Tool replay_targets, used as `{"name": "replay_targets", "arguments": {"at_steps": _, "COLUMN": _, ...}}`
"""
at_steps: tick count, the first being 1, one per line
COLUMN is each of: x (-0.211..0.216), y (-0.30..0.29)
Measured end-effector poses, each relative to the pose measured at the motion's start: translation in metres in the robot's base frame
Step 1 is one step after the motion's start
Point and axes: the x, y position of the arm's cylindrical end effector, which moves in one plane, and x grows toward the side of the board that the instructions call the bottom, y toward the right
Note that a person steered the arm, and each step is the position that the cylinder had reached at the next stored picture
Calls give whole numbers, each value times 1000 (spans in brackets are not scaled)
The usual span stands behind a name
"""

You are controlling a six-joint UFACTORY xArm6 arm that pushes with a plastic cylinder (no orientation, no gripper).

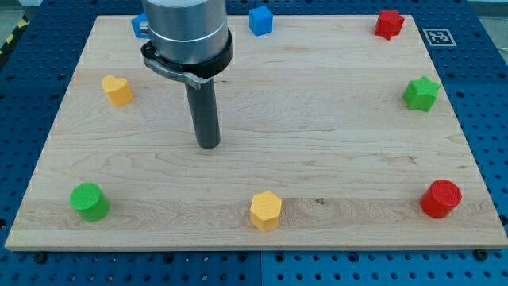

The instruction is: Place your arm in between heart and green circle

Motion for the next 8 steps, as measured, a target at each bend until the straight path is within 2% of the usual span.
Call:
{"name": "replay_targets", "arguments": {"at_steps": 5, "x": 0, "y": -60}}
{"name": "replay_targets", "arguments": {"at_steps": 8, "x": 0, "y": -65}}
